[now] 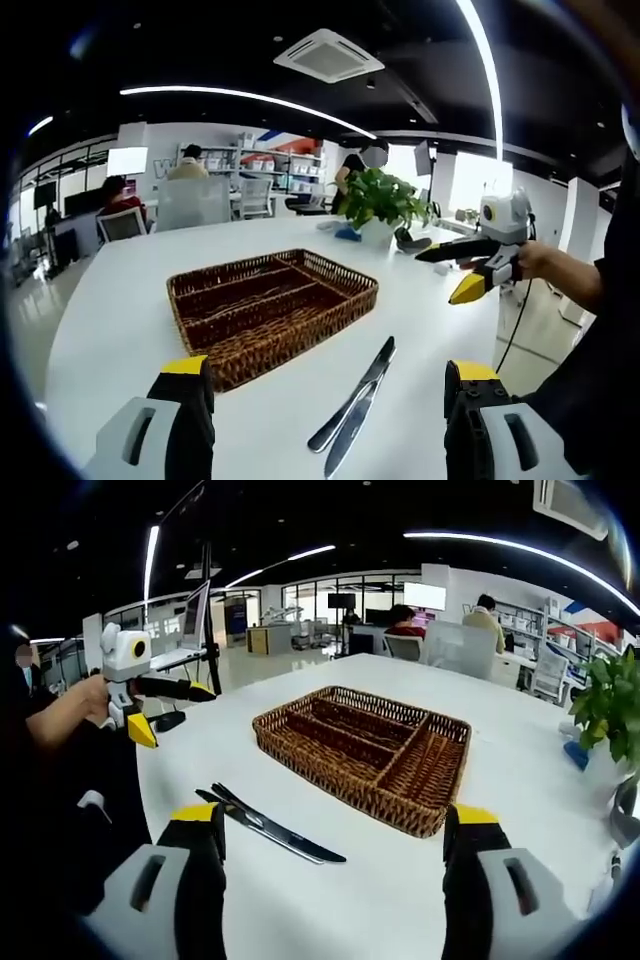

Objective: Arrange the knives, forks, and spoons in their matching storage slots by inserting each utensil handle-first until every utensil is classified and aligned in the correct compartment

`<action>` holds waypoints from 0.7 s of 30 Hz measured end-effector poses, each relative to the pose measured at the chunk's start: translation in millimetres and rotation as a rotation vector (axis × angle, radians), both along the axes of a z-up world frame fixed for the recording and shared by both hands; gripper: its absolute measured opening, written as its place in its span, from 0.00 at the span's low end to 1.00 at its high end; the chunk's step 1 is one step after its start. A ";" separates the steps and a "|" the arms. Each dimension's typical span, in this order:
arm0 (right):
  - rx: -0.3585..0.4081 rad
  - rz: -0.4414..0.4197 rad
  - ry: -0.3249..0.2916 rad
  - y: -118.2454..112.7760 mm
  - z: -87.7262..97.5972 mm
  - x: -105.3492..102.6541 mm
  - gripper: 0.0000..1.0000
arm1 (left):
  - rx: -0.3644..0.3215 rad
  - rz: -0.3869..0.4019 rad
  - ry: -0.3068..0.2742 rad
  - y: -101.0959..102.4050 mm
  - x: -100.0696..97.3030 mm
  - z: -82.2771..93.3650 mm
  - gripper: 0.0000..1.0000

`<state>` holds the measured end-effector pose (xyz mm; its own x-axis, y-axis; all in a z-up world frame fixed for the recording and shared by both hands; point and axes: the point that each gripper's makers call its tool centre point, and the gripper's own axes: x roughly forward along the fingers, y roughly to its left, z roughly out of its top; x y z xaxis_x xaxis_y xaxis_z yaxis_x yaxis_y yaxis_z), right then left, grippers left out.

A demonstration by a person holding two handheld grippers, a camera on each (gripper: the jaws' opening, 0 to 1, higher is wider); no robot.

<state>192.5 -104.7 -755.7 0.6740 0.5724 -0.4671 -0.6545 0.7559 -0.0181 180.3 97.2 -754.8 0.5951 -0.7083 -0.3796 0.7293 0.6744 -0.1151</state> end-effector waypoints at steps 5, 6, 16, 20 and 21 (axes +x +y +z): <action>-0.071 0.067 0.023 1.3 -8.3 -2.0 0.80 | 0.038 -0.053 0.029 -9.9 -5.7 -7.1 0.97; -0.083 0.076 0.024 1.6 -9.4 -1.3 0.80 | 0.043 -0.061 0.033 -11.6 -5.9 -8.1 0.95; -0.263 0.239 0.055 6.2 -31.3 2.0 0.65 | 0.118 -0.157 0.070 -25.0 -8.5 -19.9 0.83; -0.344 0.311 0.051 8.0 -40.4 3.0 0.60 | 0.166 -0.194 0.081 -27.8 -8.1 -26.5 0.74; -0.381 0.345 0.057 8.6 -44.5 3.7 0.58 | 0.185 -0.206 0.091 -28.2 -7.9 -30.2 0.72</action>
